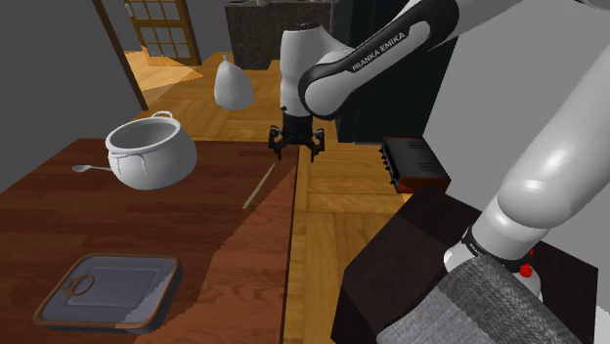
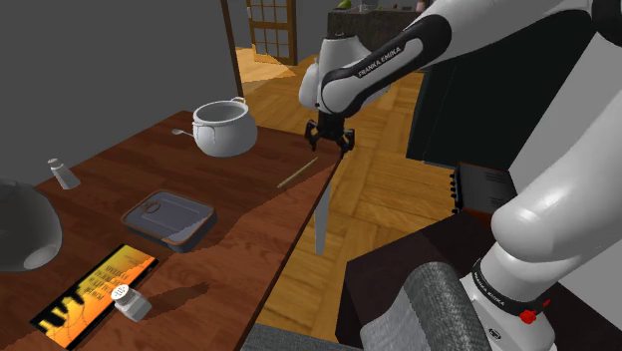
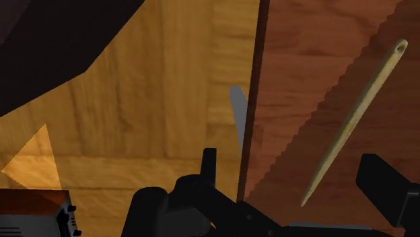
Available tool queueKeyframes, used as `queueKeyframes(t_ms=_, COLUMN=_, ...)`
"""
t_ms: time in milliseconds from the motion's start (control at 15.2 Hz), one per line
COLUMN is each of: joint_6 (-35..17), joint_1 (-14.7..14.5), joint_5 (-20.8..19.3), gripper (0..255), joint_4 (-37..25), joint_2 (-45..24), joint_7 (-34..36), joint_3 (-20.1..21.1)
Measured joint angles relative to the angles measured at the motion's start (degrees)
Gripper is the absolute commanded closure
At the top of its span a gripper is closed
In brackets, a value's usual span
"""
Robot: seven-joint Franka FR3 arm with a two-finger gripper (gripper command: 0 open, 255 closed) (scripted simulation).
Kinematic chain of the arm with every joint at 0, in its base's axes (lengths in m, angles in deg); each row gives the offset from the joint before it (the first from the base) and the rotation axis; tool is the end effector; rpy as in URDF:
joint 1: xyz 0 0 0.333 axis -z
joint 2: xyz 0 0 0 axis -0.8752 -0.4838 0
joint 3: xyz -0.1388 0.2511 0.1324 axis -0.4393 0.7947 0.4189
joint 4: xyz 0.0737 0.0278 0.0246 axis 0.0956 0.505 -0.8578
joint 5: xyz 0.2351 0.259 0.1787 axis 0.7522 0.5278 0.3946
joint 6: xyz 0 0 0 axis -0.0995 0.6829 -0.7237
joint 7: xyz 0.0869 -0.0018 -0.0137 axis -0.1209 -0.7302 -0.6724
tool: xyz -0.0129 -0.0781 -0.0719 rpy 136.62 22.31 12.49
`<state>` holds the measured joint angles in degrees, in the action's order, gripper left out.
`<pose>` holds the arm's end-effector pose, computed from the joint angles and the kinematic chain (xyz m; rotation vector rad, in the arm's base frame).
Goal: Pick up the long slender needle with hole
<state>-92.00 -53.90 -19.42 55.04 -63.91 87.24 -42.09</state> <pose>0.4864 0.1922 0.3732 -2.8675 1.1960 -0.1419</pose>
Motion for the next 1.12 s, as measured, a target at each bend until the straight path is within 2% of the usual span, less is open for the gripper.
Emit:
queueKeyframes(t_ms=264, joint_6=-2.0, joint_1=-1.2, joint_5=-7.0, gripper=0, joint_4=-6.9, joint_2=-10.7, joint_7=11.1, joint_3=-0.3)
queueKeyframes(t_ms=594, joint_6=-2.5, joint_1=-5.6, joint_5=-13.4, gripper=0, joint_4=-17.3, joint_2=-23.2, joint_7=22.8, joint_3=-3.4)
queueKeyframes(t_ms=792, joint_6=-1.8, joint_1=-8.0, joint_5=-15.3, gripper=0, joint_4=-24.5, joint_2=-30.0, joint_7=27.4, joint_3=-5.6)
queueKeyframes(t_ms=1122, joint_6=-3.8, joint_1=-9.4, joint_5=-16.8, gripper=0, joint_4=-26.3, joint_2=-34.0, joint_7=29.5, joint_3=-7.1)
